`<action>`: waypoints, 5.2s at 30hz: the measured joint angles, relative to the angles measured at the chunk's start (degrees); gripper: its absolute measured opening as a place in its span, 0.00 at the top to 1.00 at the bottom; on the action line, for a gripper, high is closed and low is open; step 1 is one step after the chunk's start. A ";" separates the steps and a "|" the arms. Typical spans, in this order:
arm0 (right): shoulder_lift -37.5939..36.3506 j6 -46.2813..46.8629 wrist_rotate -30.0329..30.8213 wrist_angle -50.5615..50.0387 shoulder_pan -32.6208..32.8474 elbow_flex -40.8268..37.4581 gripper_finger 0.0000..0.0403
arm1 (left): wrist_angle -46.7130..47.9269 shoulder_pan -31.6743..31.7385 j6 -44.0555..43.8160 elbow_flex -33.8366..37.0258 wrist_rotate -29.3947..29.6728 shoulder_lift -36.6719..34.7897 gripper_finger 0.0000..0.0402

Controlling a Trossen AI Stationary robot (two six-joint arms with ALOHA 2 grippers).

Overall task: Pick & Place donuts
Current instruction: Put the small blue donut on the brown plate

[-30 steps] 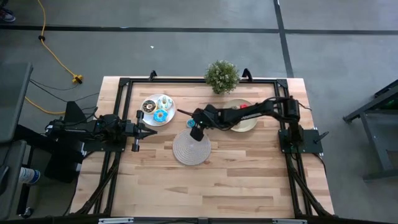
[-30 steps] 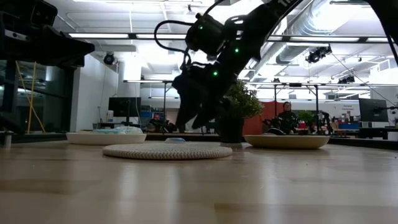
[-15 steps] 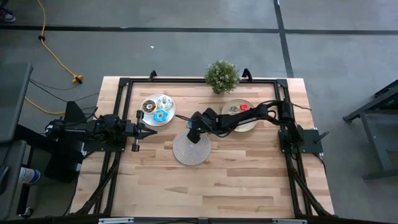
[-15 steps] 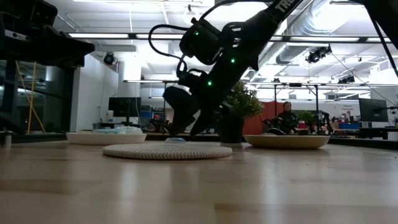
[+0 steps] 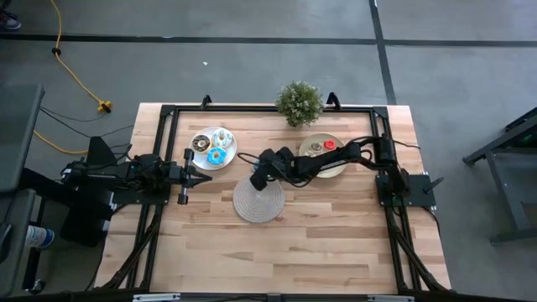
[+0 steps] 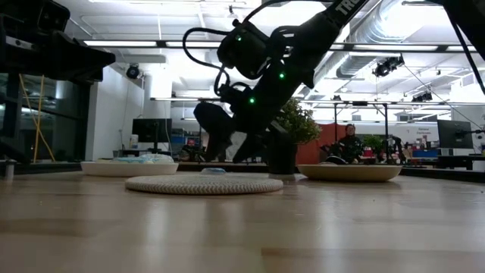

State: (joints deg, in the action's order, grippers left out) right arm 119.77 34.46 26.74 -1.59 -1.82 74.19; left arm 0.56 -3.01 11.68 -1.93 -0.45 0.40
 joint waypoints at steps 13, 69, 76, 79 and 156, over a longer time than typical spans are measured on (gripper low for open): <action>0.00 6.23 -2.21 -0.05 0.65 0.00 0.22 | 0.00 0.00 0.00 0.00 0.00 0.00 1.00; 12.82 4.60 -21.17 -50.74 -6.60 39.43 0.23 | -0.02 0.00 0.00 -0.01 0.00 0.00 1.00; 13.60 4.08 -21.42 -50.33 -6.86 39.65 0.23 | -0.02 0.00 0.00 0.00 0.00 0.00 1.00; 14.55 3.34 -21.42 -50.49 -6.91 41.42 0.23 | -0.02 -0.02 0.00 0.00 0.00 0.00 1.00; 22.95 1.06 -22.91 -55.10 -7.61 49.72 0.23 | 0.83 0.00 0.02 -0.09 0.20 0.00 1.00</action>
State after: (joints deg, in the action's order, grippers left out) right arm 142.71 35.52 3.83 -56.69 -9.43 123.91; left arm 1.39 -3.01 11.70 -2.02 -0.25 0.40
